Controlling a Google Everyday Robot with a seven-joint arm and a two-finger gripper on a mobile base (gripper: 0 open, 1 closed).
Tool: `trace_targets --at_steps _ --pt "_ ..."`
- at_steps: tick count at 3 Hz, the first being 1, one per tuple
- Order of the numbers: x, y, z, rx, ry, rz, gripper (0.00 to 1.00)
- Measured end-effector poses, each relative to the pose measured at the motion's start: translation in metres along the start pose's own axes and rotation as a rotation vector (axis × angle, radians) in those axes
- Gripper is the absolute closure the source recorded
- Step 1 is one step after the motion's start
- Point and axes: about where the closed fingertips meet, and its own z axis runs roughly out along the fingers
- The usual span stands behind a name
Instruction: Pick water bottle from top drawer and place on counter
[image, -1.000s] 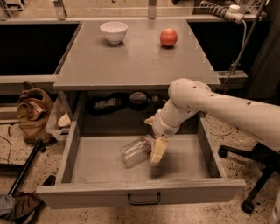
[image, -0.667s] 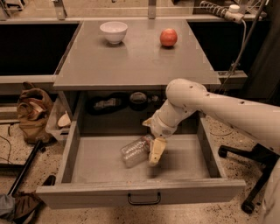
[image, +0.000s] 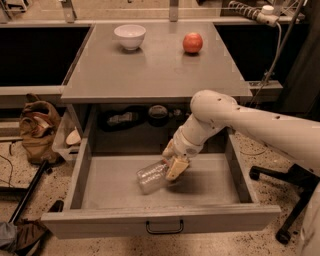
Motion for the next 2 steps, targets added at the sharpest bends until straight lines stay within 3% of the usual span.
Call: trace_targets --at_steps 1,2 --pt "0.003 0.013 -0.023 0.054 -0.027 0.016 0.65" --pt "-0.002 0.044 -0.081 0.195 -0.068 0.054 0.88"
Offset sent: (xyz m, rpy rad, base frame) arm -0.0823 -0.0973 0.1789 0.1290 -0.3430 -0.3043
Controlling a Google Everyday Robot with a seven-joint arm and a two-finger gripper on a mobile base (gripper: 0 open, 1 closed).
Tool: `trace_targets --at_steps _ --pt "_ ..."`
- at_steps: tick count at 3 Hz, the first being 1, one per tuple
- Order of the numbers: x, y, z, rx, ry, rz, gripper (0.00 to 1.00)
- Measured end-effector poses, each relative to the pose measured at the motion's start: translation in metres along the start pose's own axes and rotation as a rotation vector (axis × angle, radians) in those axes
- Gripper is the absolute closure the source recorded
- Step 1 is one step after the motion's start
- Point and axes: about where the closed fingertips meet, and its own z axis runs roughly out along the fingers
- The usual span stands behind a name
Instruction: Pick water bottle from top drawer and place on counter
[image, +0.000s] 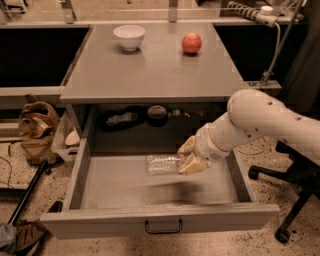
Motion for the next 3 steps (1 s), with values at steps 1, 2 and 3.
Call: trace_targets --at_steps 1,2,3 --pt "-0.023 0.000 -0.081 0.135 0.050 -0.012 1.00" --pt "-0.064 -0.025 -0.125 0.191 0.142 -0.067 1.00" --pt "-0.111 -0.071 -0.134 0.213 0.246 -0.155 1.00"
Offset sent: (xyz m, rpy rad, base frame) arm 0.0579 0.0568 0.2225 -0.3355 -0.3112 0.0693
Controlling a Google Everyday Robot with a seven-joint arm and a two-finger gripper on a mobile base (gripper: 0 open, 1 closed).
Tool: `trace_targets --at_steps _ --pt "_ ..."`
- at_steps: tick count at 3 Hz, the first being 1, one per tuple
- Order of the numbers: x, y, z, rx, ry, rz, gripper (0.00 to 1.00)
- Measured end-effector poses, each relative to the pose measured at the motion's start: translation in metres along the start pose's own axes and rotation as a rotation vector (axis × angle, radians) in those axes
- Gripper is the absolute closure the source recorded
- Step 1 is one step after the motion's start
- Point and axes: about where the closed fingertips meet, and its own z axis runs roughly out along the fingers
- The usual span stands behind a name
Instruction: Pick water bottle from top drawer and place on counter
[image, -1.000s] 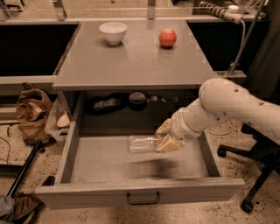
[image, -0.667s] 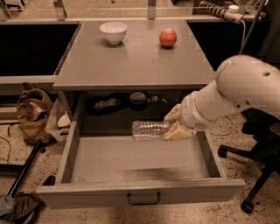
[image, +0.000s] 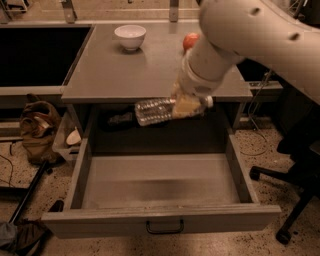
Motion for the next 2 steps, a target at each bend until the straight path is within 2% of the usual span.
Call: trace_targets --at_steps 1,2 --pt "-0.042 -0.052 0.016 0.029 0.049 -0.095 1.00" --pt "-0.068 -0.059 0.018 0.041 0.035 -0.136 1.00"
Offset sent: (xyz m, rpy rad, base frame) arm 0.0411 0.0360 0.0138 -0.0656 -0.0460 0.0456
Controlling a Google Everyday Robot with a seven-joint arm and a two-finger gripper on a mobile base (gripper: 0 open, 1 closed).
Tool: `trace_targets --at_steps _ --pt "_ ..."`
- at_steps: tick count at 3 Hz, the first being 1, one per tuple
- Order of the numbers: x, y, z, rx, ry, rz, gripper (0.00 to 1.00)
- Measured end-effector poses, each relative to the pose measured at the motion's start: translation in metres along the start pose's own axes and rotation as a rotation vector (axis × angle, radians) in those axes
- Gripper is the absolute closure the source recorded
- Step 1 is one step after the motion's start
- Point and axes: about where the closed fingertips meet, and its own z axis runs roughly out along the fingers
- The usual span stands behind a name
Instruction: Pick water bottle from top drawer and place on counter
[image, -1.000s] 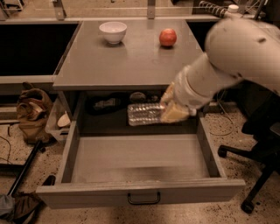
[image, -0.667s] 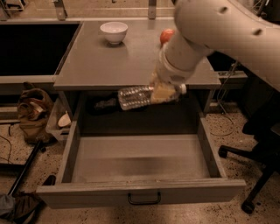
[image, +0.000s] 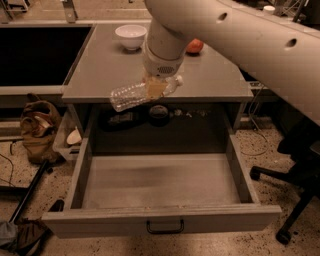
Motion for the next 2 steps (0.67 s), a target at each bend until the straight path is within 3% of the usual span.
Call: trace_targets --at_steps 1,2 --pt "0.003 0.001 0.000 -0.001 0.002 0.005 1.00" --pt "0.008 -0.025 -0.002 0.030 -0.033 0.039 1.00"
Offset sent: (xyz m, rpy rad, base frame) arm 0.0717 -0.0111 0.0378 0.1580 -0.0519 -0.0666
